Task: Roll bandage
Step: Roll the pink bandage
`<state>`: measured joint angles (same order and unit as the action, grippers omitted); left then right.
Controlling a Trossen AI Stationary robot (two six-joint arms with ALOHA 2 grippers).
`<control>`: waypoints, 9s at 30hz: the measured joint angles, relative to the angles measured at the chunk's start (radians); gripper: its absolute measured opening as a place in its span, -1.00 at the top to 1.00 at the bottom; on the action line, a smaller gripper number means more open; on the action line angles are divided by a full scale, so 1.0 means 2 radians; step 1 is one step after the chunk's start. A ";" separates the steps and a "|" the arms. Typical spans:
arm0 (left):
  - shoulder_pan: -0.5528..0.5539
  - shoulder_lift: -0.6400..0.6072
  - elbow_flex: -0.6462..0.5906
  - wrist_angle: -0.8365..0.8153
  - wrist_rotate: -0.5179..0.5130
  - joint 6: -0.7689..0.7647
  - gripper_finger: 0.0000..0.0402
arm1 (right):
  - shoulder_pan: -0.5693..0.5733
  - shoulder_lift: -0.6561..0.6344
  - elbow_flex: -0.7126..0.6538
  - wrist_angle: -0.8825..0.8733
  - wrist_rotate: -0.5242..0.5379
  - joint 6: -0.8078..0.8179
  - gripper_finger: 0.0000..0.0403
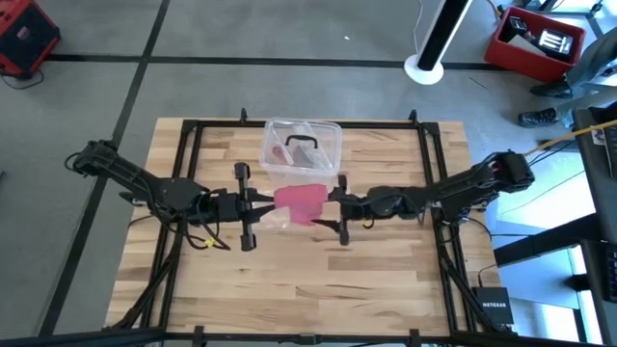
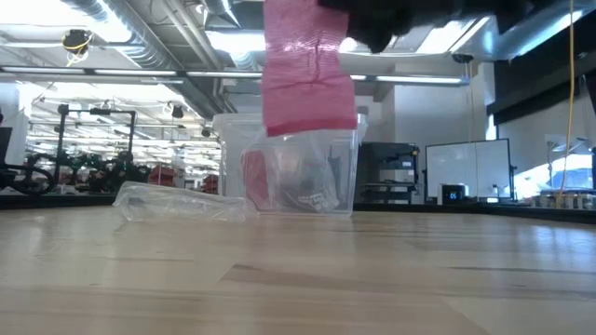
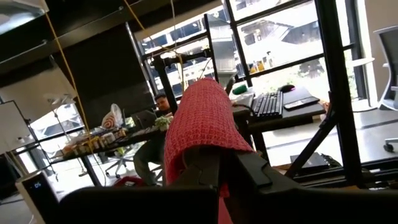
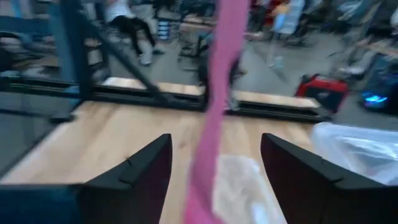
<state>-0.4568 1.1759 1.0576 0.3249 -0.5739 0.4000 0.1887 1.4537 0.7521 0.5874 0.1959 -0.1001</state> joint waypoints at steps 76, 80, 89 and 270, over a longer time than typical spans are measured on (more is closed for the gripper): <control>-0.023 0.095 -0.089 0.008 0.027 0.043 0.99 | -0.101 -0.003 0.342 -0.373 0.041 0.076 1.00; -0.037 0.094 -0.090 0.026 0.020 0.063 0.99 | -0.130 -0.003 0.257 -0.320 0.001 0.112 1.00; -0.052 0.070 -0.076 0.060 -0.022 0.111 0.99 | -0.133 0.001 0.100 -0.205 -0.081 0.191 0.96; -0.070 0.116 -0.062 0.033 -0.089 0.074 0.96 | -0.008 -0.139 0.142 -0.553 -0.062 0.056 -0.43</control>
<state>-0.5969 1.4084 0.9340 0.3913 -0.7523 0.5487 0.1734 1.1755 1.0351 -0.5190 0.0719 0.0129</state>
